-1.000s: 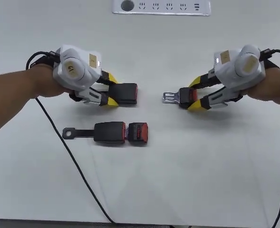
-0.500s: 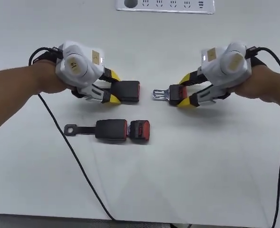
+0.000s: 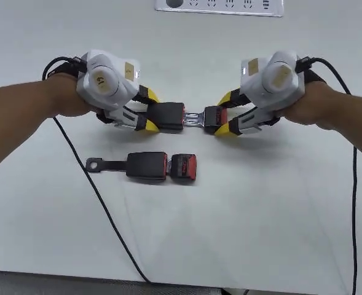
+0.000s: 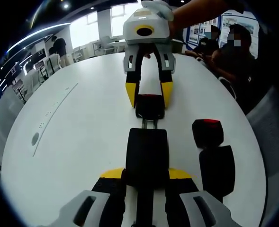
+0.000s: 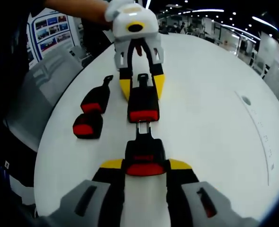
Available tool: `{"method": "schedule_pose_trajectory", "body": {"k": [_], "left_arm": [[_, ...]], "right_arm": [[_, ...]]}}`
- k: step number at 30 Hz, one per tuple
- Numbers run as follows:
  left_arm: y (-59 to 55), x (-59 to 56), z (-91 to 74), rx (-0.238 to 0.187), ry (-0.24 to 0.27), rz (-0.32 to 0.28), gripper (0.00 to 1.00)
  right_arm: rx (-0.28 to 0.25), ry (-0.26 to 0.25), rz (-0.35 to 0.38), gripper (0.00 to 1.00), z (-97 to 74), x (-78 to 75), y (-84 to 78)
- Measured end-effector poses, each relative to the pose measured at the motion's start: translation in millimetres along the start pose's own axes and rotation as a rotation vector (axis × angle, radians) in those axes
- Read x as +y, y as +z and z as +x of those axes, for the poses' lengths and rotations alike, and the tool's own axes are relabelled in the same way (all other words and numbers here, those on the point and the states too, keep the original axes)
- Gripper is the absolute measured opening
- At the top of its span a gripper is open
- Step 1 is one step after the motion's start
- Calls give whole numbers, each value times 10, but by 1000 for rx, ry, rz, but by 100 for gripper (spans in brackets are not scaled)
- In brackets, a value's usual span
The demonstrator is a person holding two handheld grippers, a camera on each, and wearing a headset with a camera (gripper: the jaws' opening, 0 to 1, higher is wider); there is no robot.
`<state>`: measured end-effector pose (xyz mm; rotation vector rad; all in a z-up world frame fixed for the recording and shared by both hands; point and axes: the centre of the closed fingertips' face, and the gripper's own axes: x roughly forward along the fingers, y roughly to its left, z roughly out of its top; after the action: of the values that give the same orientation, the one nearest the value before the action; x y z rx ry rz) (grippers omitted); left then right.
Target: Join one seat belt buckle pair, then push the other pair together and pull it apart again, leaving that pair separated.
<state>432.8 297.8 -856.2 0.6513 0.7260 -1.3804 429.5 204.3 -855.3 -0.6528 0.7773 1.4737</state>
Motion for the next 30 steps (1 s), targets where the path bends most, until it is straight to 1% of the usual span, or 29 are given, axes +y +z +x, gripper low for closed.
{"method": "schedule_pose_trajectory", "body": {"k": [2, 4, 9, 10, 13, 17, 23, 27, 30], "left_arm": [[-1, -1, -1, 0, -1, 1, 33], [-2, -1, -1, 3, -2, 3, 33], [-11, 1, 2, 9, -2, 3, 33], [-13, 0, 1, 10, -4, 3, 33], [-11, 1, 3, 12, -2, 4, 33], [-3, -3, 12, 36, -4, 14, 32], [-6, -6, 13, 43, -5, 14, 32], [0, -12, 22, 47, -9, 19, 32], [0, -12, 26, 53, -11, 29, 32]], "right_arm": [[10, 0, -6, 33, -3, -2, 2], [8, -3, -1, 33, 1, -8, 20], [1, -3, -6, 33, 74, 0, 122], [24, 0, -15, 33, 79, 0, 98], [8, -3, 4, 33, 80, -19, 81], [19, -4, 1, 33, 90, -10, 81], [25, -13, 8, 32, 97, 0, 92], [16, -16, 14, 32, 166, 25, 162], [29, -17, 26, 32, 204, 17, 208]]}}
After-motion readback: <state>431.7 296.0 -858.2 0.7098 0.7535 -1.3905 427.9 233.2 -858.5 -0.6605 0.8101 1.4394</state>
